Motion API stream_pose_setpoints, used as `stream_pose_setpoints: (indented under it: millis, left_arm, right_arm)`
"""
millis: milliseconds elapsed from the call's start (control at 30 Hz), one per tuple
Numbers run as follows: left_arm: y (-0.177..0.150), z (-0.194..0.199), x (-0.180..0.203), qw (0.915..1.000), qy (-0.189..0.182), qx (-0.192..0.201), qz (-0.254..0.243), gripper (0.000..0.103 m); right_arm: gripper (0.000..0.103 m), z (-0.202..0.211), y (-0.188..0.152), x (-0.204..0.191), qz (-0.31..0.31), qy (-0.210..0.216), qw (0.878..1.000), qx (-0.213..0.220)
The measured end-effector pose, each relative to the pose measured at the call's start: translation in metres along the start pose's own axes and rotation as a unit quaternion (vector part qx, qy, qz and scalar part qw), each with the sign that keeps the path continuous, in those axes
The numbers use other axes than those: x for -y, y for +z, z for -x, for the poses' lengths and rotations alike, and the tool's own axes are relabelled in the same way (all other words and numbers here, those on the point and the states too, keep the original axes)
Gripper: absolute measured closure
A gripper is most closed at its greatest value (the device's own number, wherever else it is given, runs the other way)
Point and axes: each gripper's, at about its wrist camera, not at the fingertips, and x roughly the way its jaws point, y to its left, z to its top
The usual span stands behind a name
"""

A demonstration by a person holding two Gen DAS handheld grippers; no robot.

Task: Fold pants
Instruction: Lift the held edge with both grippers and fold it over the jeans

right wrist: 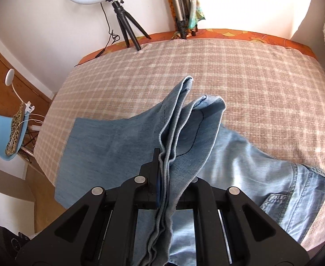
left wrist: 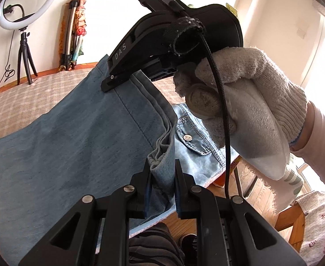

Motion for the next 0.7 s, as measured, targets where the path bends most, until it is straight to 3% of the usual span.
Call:
stream_pose_setpoints:
  millis: [700]
  left_arm:
    - [0.027,-0.068,0.074,0.9954,-0.068,-0.034,-0.057,0.089]
  right_arm:
    - [0.095,0.047,-0.031,0.115,-0.054,-0.04,0.998,0.02]
